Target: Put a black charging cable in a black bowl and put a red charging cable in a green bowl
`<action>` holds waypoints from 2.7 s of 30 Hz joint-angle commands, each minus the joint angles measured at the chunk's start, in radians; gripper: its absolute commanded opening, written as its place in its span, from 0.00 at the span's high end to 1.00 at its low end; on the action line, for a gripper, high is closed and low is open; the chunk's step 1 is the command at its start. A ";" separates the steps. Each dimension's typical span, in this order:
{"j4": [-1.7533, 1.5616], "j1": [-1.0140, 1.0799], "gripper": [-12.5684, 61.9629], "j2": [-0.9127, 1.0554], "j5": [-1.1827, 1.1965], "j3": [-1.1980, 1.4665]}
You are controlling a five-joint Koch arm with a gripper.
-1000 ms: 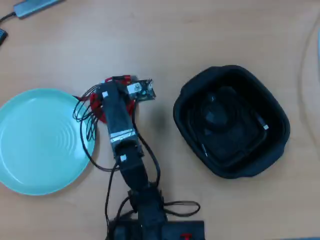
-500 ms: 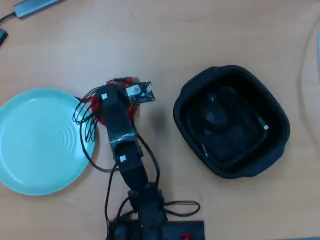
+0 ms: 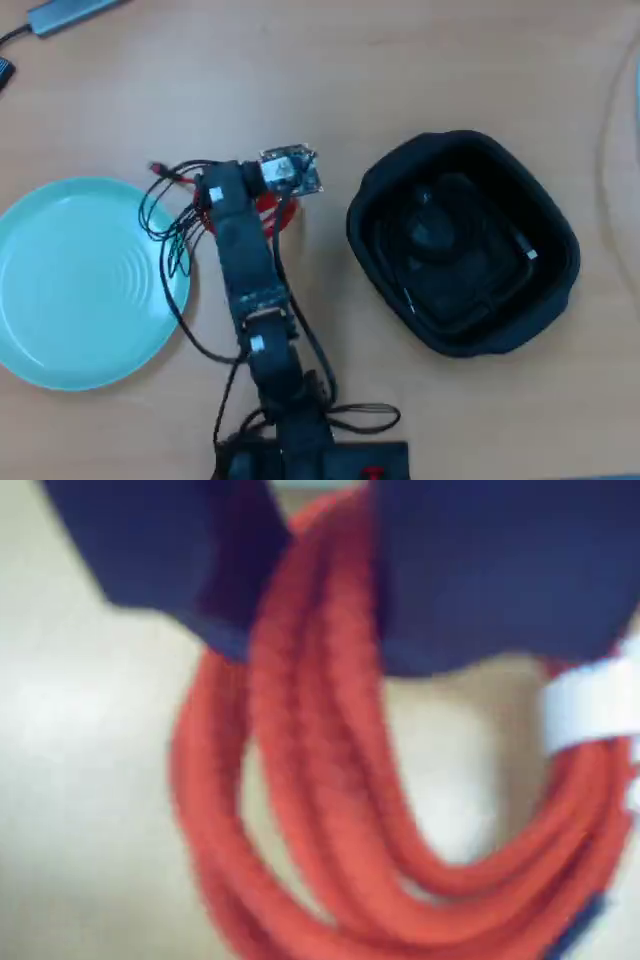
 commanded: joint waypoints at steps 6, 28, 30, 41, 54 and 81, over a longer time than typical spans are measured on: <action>0.040 -0.114 0.92 0.310 0.026 -0.176; -0.064 -0.575 0.92 0.230 0.044 -0.184; -0.091 -0.595 0.91 0.172 0.080 -0.184; -0.164 -0.690 0.50 -0.109 0.126 -0.270; 0.149 -0.578 0.26 -0.227 0.216 -0.229; -0.249 0.276 0.25 0.173 -0.167 0.540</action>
